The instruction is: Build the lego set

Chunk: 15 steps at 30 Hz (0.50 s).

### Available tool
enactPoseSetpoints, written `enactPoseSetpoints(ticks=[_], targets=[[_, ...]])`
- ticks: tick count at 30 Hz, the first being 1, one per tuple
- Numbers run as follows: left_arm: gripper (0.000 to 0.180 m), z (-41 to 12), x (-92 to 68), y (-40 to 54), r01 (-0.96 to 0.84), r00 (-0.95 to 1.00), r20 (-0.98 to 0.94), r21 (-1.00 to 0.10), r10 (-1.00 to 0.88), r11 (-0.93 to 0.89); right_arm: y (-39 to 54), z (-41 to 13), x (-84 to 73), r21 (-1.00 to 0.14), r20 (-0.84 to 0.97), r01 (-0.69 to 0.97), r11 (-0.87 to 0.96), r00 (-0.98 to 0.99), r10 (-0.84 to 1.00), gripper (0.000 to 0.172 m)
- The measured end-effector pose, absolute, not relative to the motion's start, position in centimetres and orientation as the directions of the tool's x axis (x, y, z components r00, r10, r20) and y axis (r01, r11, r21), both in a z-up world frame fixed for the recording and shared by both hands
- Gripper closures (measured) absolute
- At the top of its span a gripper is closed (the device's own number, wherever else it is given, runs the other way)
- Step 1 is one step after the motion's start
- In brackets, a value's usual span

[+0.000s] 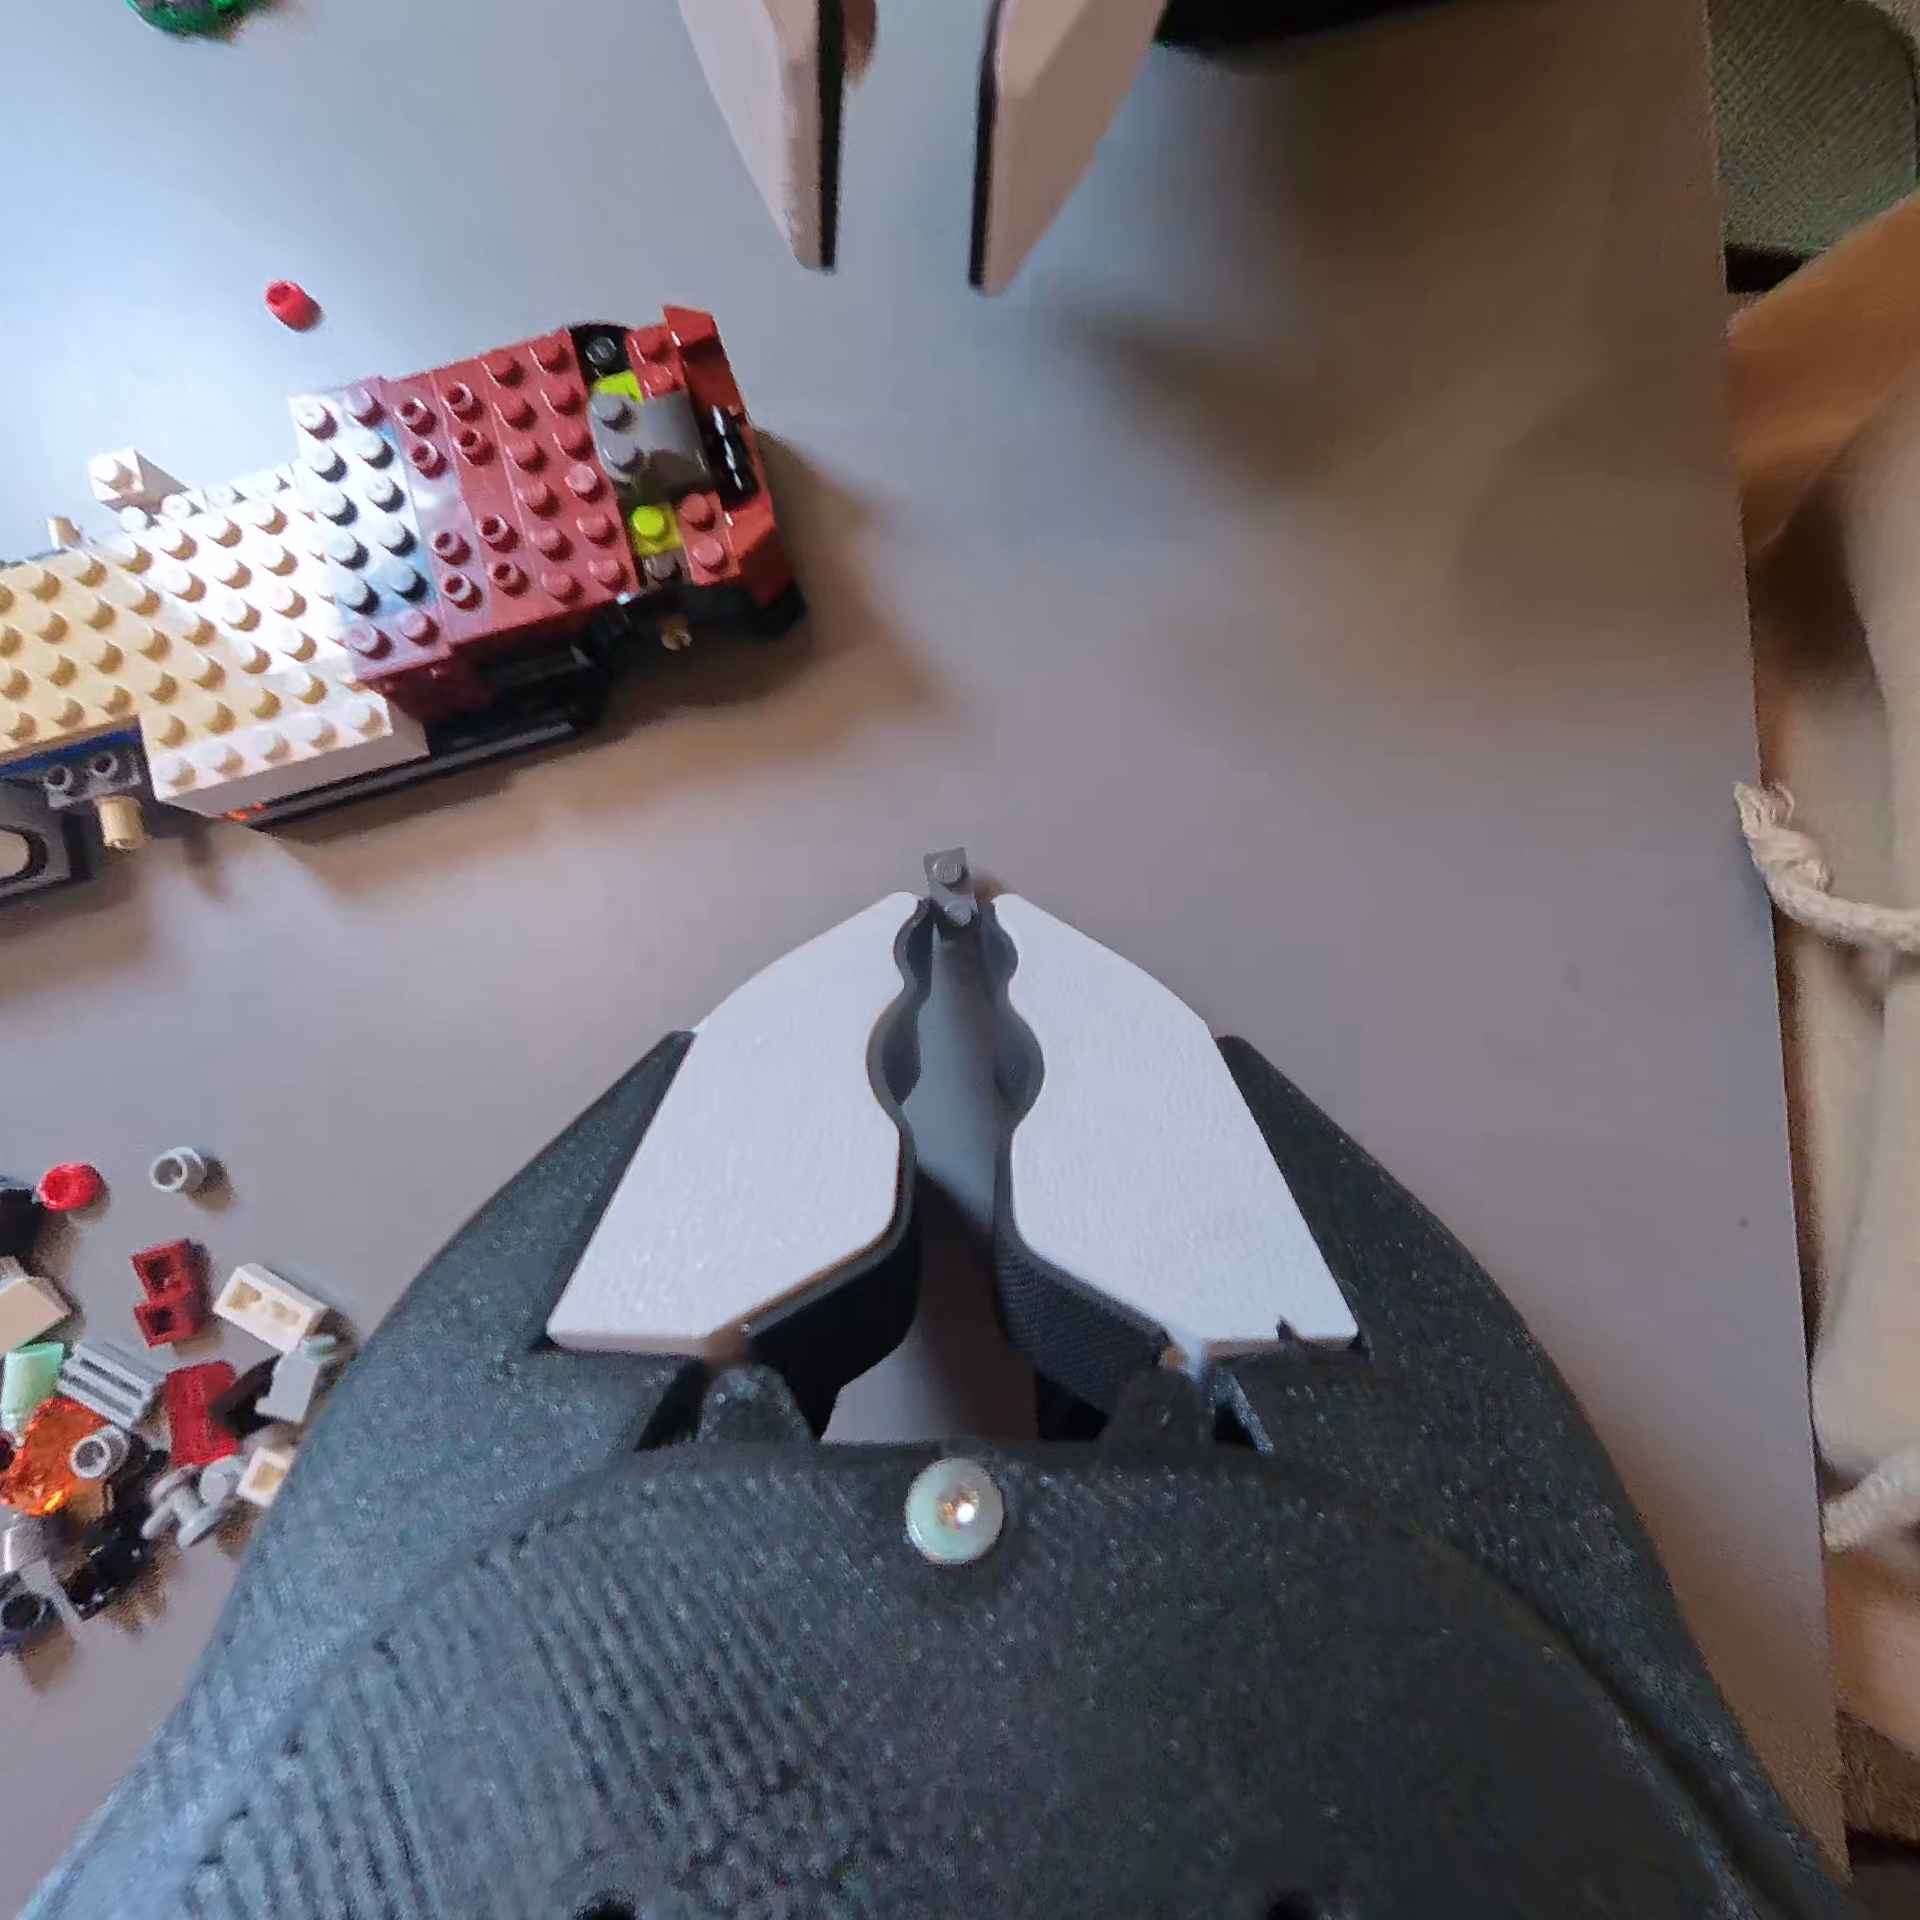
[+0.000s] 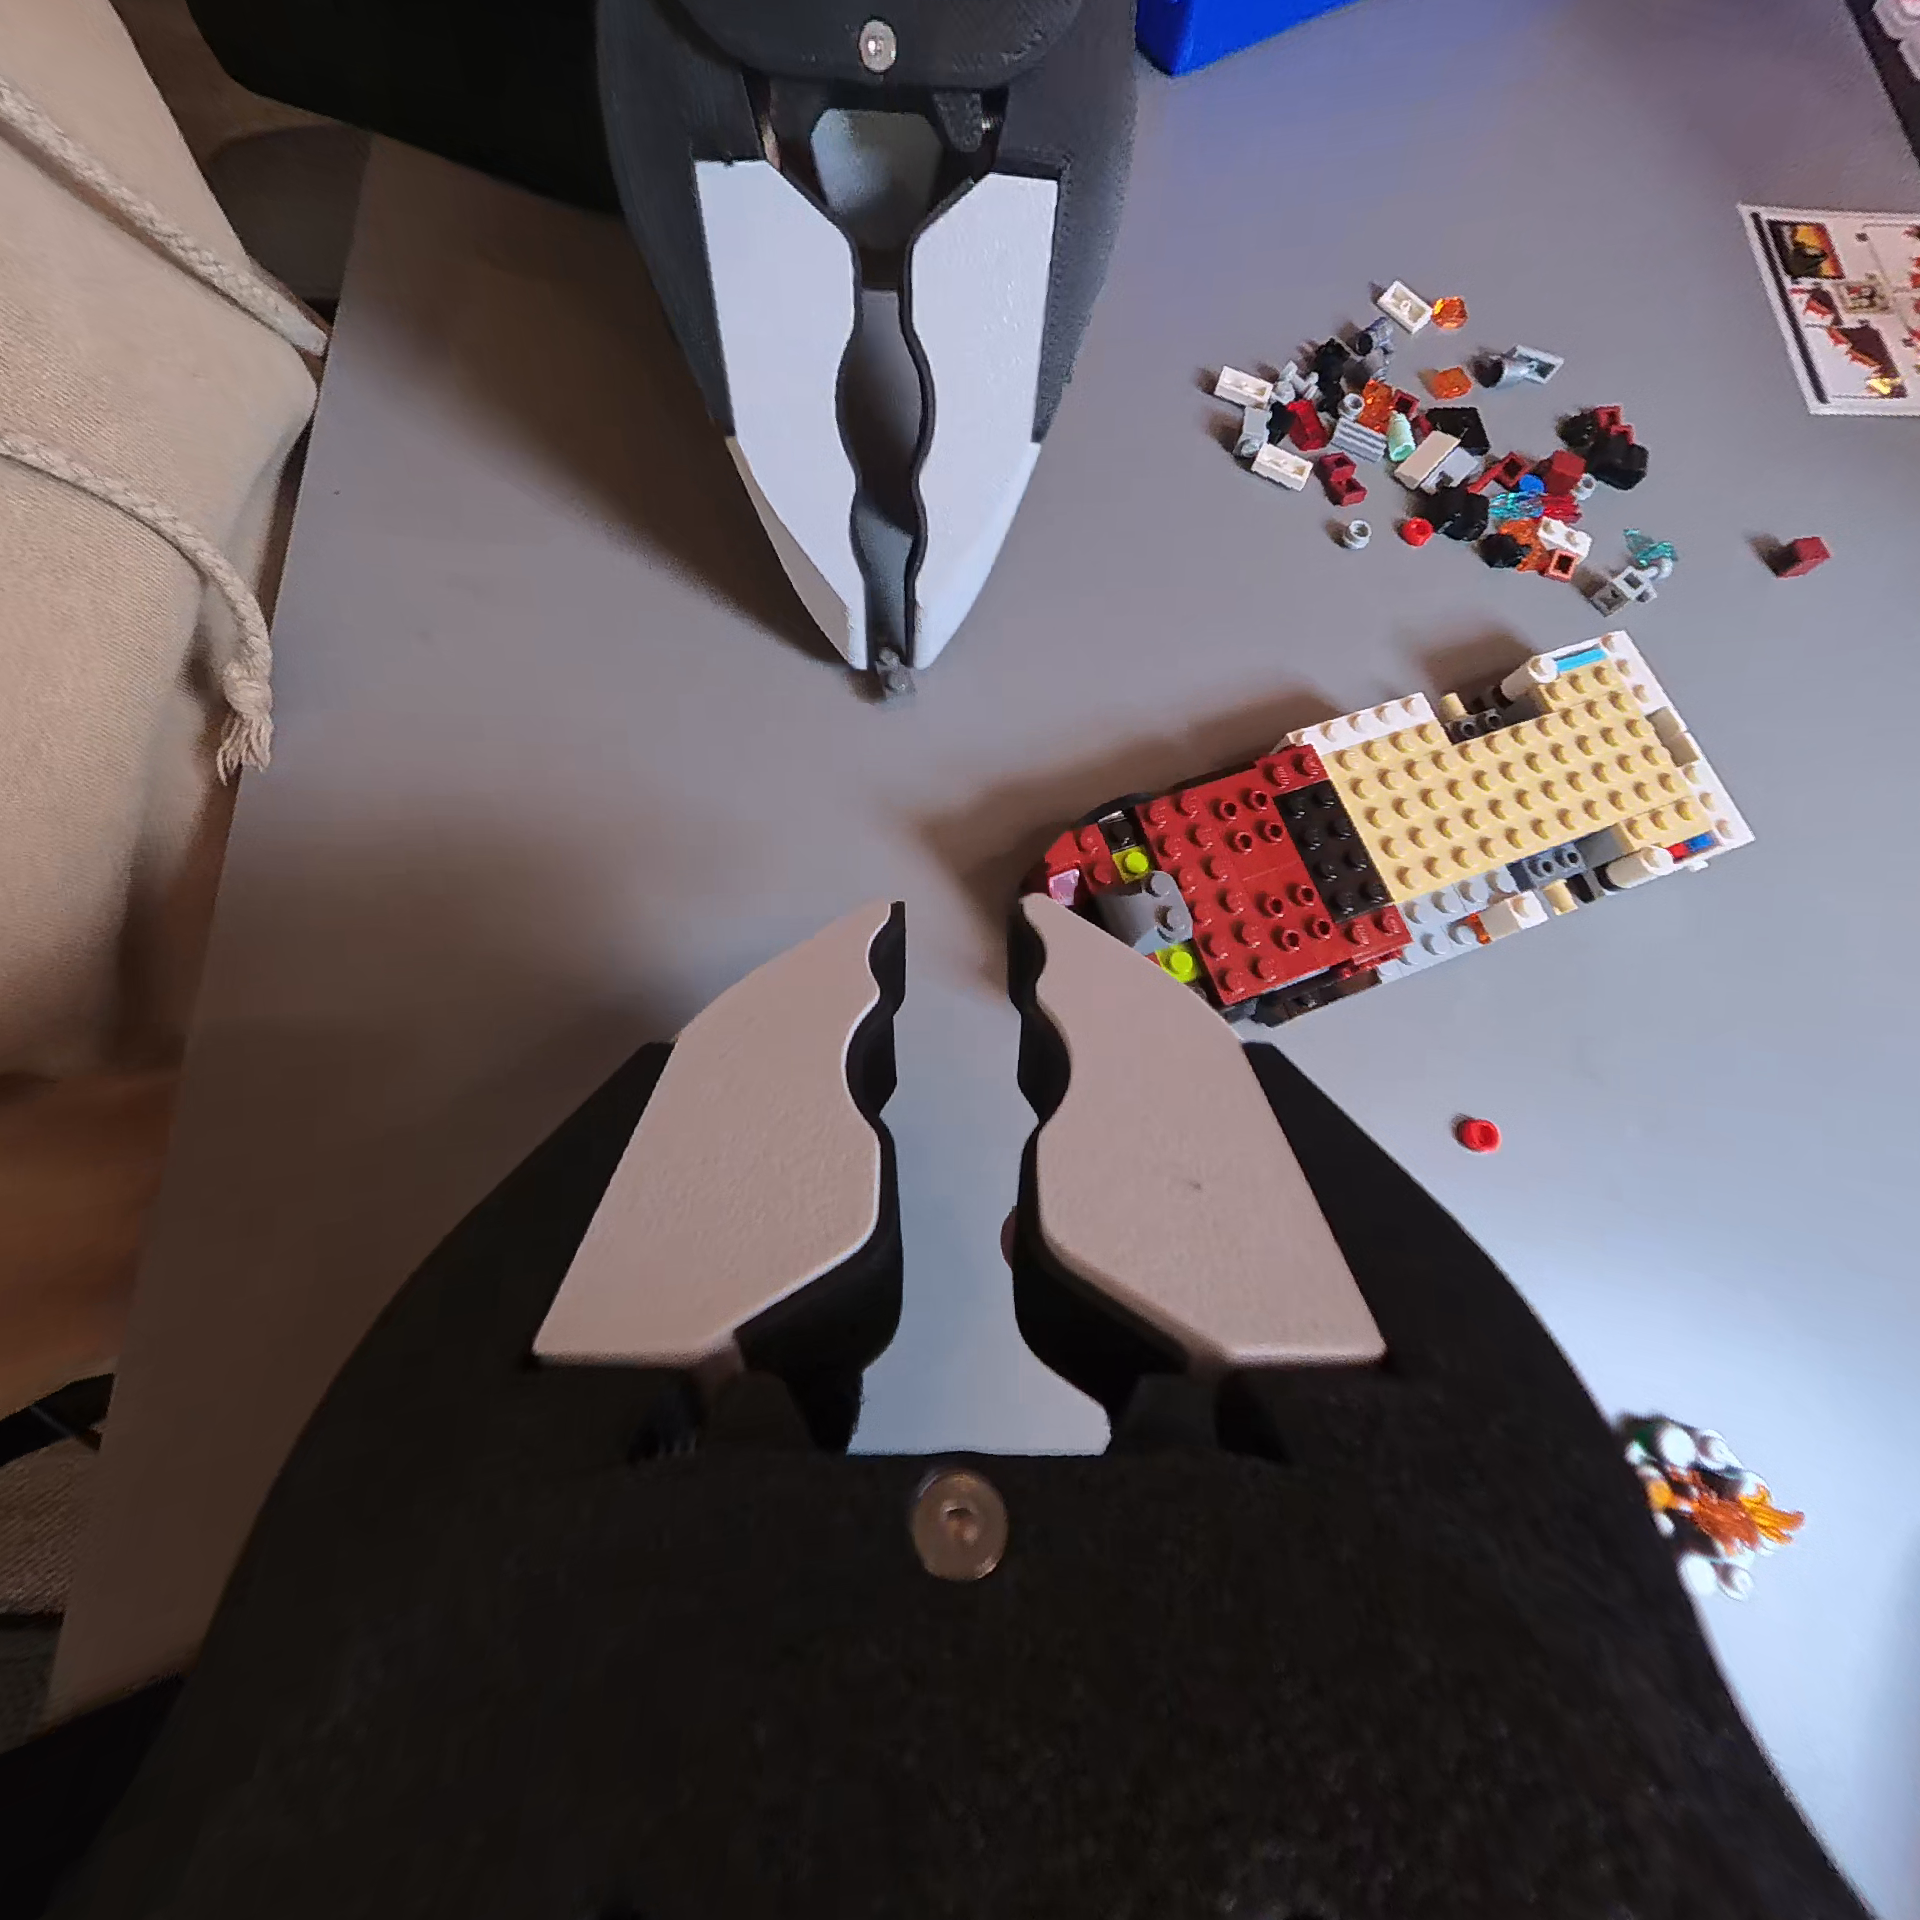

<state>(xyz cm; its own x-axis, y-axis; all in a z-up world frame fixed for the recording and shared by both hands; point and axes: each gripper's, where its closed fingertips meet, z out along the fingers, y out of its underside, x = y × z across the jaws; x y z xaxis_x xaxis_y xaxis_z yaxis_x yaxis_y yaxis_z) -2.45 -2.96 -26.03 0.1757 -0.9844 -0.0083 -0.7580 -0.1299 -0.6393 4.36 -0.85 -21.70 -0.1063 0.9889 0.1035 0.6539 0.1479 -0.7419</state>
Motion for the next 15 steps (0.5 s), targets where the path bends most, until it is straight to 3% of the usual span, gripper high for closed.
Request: enactPoseSetpoints(ticks=[7,15], targets=[[0.171,-26.0,-1.0,-2.2,-0.718,0.241,0.014,-0.67,-0.97,-0.188,-2.0,-23.1,3.8,-0.682,0.103,0.708,0.183,-0.154,0.983,0.154],[0.158,-25.6,-2.1,-3.6,-0.752,0.179,0.053,-0.636,-0.982,-0.172,-3.3,-24.5,2.3,-0.595,0.088,0.772,0.224,-0.215,0.973,0.156]])
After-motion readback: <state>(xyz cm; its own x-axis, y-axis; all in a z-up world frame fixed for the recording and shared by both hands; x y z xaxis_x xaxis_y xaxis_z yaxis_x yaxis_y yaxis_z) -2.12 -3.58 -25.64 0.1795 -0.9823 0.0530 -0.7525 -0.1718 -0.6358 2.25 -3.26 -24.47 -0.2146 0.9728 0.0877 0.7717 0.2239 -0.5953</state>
